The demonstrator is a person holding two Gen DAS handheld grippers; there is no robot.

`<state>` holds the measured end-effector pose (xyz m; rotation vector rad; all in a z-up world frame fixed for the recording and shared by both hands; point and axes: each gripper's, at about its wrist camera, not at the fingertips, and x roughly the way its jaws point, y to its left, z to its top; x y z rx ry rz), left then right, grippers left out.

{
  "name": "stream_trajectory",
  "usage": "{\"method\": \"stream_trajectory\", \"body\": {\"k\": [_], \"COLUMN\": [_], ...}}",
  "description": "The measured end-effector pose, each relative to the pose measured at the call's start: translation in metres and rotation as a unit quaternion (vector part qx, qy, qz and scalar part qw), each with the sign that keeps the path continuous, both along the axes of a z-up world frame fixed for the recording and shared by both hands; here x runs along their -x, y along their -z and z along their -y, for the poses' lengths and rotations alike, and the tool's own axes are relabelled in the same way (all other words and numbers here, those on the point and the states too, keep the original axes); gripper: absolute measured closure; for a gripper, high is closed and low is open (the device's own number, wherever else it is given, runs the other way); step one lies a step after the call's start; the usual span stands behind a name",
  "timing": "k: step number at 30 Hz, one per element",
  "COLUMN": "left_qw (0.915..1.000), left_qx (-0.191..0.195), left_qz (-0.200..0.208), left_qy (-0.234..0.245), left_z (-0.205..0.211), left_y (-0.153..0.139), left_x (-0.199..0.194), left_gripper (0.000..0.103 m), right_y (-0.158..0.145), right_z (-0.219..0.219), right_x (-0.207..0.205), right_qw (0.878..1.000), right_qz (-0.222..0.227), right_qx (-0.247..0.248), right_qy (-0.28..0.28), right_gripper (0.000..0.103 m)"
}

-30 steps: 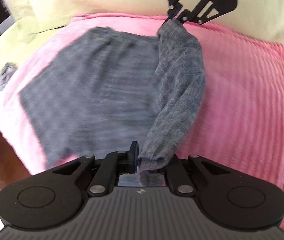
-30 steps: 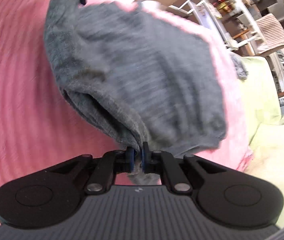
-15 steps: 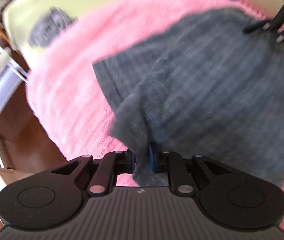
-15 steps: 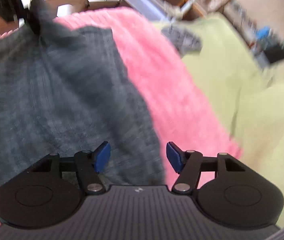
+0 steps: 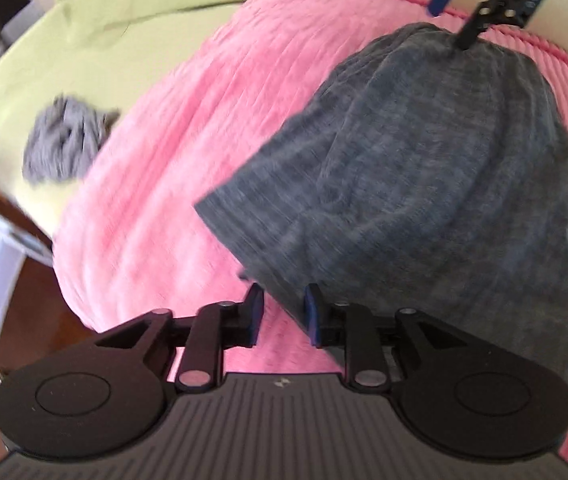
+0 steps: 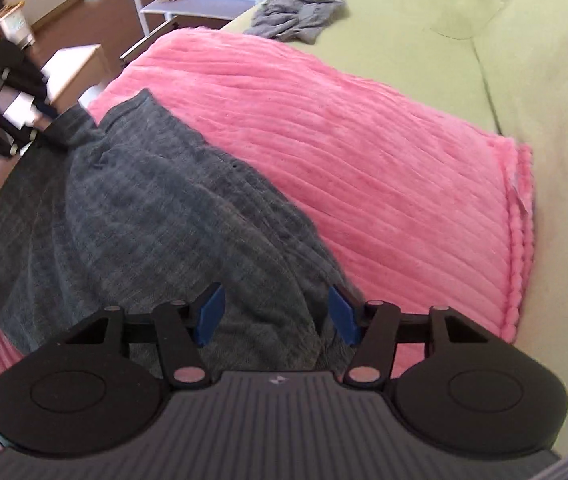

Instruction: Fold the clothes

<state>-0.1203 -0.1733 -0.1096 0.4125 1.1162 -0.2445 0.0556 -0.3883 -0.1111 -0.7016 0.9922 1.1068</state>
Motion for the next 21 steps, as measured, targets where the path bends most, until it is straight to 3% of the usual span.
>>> {"method": "stream_trajectory", "body": {"k": [2, 5, 9, 13, 18, 21], "left_qw": [0.9997, 0.9987, 0.9973, 0.9922, 0.9871, 0.9855], "left_qx": [-0.019, -0.04, -0.005, -0.004, -0.022, -0.033], "left_qz": [-0.009, -0.017, -0.015, -0.058, -0.112, -0.109], "left_qy": [0.015, 0.027, 0.071, 0.11, 0.113, 0.126], "left_z": [-0.007, -0.014, 0.003, 0.025, 0.025, 0.025], "left_y": [-0.004, -0.005, -0.009, 0.01, 0.037, 0.044], "left_x": [0.005, 0.003, -0.02, -0.051, -0.07, -0.067], "left_gripper": [0.059, 0.06, 0.059, 0.059, 0.055, 0.057], "right_y": [0.002, 0.0, -0.002, -0.001, 0.009, 0.021], "right_z": [0.0, 0.005, -0.004, -0.022, -0.029, -0.025], "right_x": [-0.002, 0.0, -0.007, -0.014, -0.018, -0.026], "right_qw": [1.0, 1.0, 1.0, 0.998, 0.996, 0.995], "right_qz": [-0.002, -0.008, -0.019, -0.039, -0.056, -0.068], "right_qx": [-0.003, -0.006, -0.004, -0.009, 0.011, 0.021], "right_qy": [0.002, -0.001, -0.019, -0.045, -0.072, -0.063], "right_gripper": [0.051, 0.051, 0.054, 0.054, 0.054, 0.055]}}
